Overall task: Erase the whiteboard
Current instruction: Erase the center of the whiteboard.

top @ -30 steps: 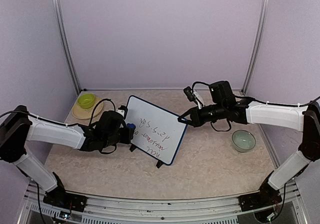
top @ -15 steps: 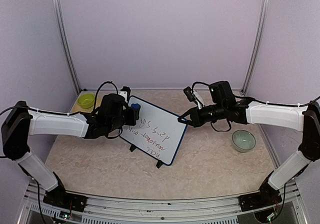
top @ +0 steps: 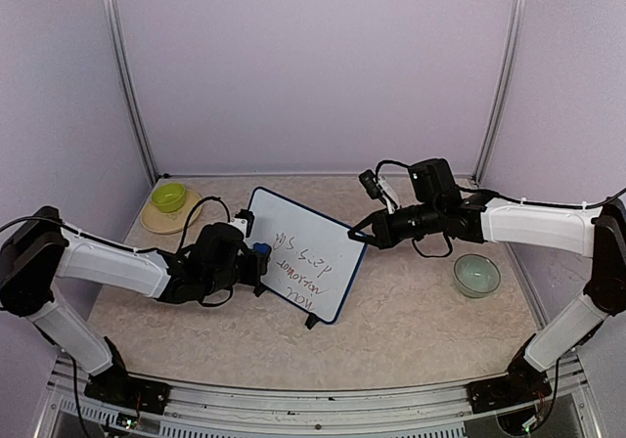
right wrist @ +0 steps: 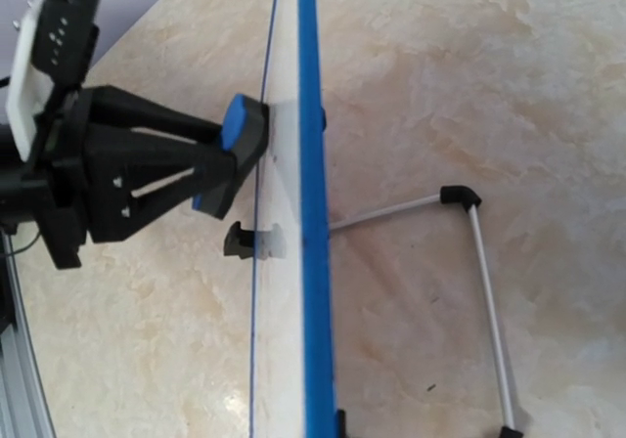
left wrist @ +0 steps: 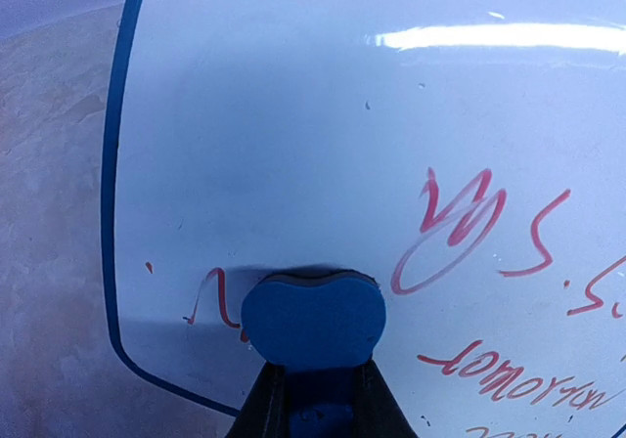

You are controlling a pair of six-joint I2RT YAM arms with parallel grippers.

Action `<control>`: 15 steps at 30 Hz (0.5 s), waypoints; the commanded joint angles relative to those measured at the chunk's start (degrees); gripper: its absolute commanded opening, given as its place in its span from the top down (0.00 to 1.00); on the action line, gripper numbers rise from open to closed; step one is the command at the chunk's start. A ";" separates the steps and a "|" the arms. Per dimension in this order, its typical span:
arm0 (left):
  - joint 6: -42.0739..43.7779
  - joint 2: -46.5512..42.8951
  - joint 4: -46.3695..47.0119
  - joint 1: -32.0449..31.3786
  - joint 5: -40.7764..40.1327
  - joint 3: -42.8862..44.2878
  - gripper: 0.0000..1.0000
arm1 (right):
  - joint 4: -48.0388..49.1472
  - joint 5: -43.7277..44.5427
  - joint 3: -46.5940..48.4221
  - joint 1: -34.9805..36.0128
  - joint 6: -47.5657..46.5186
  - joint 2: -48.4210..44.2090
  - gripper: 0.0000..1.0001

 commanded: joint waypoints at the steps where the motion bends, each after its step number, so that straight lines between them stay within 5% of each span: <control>1: -1.09 0.28 -3.23 -0.07 1.91 -1.38 0.83 | -3.43 -1.81 -1.15 1.55 -4.37 1.60 1.00; 15: 5.30 3.46 -5.40 1.73 2.55 16.10 0.83 | -5.00 -1.65 -0.07 1.64 -4.87 1.37 1.00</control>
